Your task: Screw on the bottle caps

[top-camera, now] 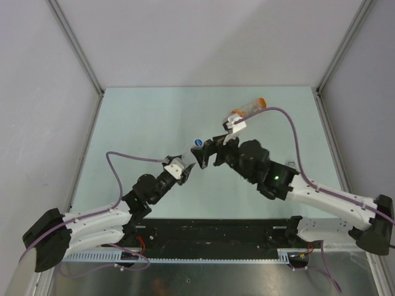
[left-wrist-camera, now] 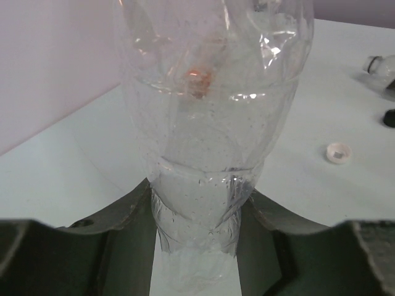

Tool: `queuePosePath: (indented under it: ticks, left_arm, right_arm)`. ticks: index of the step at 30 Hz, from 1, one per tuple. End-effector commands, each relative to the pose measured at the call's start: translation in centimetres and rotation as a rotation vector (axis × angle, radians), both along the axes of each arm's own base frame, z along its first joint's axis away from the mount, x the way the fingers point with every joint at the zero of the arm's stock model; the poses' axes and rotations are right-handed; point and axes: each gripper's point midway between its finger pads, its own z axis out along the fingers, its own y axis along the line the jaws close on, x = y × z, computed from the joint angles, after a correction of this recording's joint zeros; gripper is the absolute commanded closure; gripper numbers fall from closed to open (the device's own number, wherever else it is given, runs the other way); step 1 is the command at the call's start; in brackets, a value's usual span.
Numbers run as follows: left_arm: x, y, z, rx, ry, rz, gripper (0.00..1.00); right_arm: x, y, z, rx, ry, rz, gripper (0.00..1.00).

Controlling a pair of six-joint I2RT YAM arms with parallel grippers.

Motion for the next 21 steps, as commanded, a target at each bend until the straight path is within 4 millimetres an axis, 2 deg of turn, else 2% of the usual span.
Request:
queuePosePath:
  ticks: [1,3,6,11,15,21]
  left_arm:
    - [-2.0,-0.8,0.1,-0.066,0.01,-0.117,1.0]
    - [-3.1,-1.3,0.0,-0.052,0.005,-0.19,1.0]
    - [-5.2,-2.2,0.2,-0.008,-0.025,-0.335,1.0]
    - [-6.3,-1.8,0.4,0.008,-0.022,-0.449,1.0]
    - [-7.6,-1.9,-0.3,0.046,-0.014,-0.542,1.0]
    - [-8.5,-2.5,-1.1,0.088,-0.001,-0.617,1.0]
  right_arm:
    - [-3.7,-0.5,6.3,-0.015,-0.251,0.34,0.01]
    - [-5.5,-0.9,5.2,-0.104,-0.301,0.484,0.01]
    - [-8.8,-1.6,2.7,-0.261,-0.404,0.731,0.06]
    - [-12.1,-3.7,2.0,-0.345,-0.579,0.95,0.12]
    - [-13.5,-4.6,2.6,-0.318,-0.657,1.042,0.15]
    - [-13.1,-3.3,3.8,-0.247,-0.651,1.04,0.21]
